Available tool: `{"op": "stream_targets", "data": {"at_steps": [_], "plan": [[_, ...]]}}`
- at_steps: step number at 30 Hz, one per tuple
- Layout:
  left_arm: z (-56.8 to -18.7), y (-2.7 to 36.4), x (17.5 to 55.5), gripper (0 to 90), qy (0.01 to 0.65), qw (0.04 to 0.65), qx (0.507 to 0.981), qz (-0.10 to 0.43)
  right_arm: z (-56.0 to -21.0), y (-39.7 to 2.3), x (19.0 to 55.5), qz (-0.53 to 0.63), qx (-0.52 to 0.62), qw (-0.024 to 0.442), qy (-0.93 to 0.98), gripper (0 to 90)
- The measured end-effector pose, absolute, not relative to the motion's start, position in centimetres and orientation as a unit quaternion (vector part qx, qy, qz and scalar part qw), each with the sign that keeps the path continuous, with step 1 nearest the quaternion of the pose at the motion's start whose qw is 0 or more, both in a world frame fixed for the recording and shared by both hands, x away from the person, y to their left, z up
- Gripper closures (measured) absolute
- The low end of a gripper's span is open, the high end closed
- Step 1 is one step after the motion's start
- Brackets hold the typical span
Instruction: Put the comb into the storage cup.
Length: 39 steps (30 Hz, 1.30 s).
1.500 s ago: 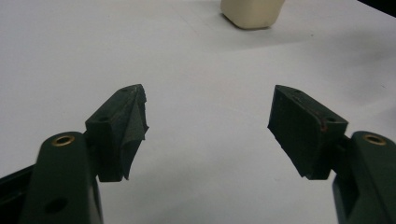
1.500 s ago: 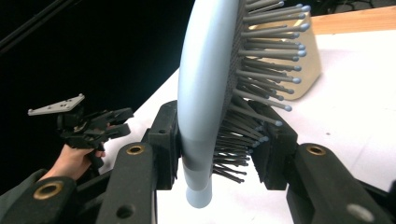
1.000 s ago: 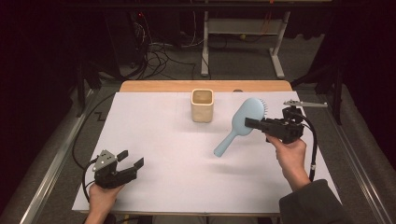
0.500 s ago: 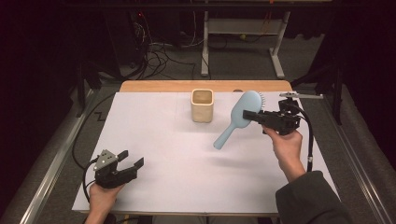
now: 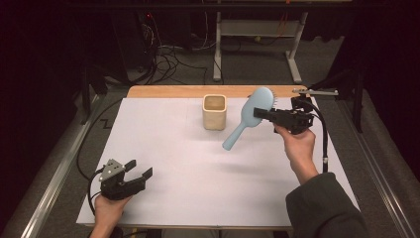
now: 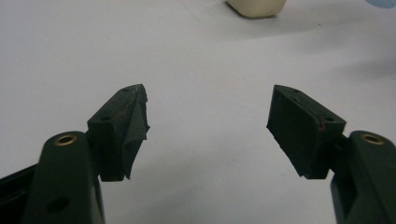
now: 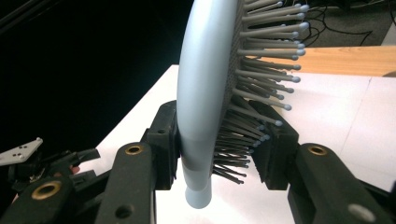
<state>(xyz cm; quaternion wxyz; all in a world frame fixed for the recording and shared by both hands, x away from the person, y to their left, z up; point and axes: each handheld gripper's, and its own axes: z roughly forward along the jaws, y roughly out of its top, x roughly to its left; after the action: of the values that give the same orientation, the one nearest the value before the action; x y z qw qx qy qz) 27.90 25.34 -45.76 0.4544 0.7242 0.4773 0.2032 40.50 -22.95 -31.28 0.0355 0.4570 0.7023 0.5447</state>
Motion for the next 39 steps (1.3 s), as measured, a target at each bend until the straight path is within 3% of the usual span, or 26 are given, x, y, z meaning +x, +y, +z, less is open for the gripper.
{"op": "stream_targets", "data": {"at_steps": [39], "plan": [[-45.8,25.2,28.0,29.7,0.475,0.448,0.732,0.194,-26.6,-19.3,46.0,0.527,0.467,0.088,0.705,57.0]]}}
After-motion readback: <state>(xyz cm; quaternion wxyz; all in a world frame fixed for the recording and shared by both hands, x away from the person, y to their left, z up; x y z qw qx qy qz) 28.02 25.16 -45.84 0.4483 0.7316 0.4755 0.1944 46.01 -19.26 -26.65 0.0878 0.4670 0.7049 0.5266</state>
